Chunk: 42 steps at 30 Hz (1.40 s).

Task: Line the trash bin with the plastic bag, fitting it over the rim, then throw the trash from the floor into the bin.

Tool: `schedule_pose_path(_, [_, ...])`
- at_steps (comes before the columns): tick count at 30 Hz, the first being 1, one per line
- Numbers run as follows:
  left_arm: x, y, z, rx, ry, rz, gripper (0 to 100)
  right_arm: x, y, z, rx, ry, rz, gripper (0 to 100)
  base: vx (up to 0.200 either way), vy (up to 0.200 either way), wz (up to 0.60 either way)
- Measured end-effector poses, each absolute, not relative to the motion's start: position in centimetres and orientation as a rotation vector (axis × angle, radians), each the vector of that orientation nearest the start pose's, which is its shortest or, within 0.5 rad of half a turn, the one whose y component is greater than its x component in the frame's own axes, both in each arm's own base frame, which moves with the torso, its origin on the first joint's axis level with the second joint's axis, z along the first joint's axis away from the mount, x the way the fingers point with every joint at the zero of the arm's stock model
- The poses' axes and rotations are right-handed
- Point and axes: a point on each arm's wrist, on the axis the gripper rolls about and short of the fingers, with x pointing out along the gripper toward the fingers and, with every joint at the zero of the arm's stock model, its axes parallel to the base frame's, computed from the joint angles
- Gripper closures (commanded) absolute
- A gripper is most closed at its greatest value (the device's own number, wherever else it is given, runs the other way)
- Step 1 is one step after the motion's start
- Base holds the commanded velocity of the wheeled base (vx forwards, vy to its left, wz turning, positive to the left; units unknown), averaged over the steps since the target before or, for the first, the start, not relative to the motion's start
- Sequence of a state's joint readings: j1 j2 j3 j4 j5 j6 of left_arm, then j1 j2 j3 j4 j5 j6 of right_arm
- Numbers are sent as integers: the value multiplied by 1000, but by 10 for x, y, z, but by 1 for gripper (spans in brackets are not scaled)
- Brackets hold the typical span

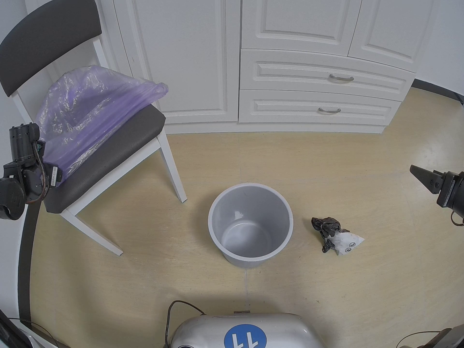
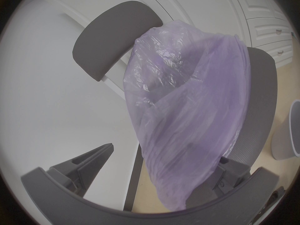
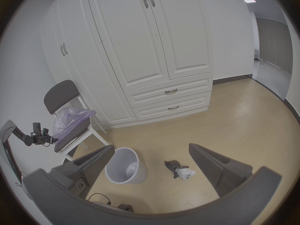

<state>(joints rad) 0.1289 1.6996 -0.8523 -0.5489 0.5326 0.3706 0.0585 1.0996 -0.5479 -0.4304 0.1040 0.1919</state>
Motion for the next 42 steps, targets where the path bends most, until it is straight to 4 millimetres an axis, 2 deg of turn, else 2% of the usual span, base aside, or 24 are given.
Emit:
schedule_pose_path(12, [305,51,190,410,401,584,0,153,11,227,194,136,149,0,0,0,0])
schedule_pose_path(25, [306,64,180,407,440,601,0,152,11,227,194,135,150,0,0,0,0])
schedule_pose_path(33, [307,66,183,403,412,605,0,151,11,227,193,133,150,0,0,0,0])
schedule_pose_path(34, [307,66,185,401,393,608,100,151,11,227,193,133,150,0,0,0,0])
schedule_pose_path(42, [303,62,184,403,375,601,100,152,11,227,192,137,149,0,0,0,0])
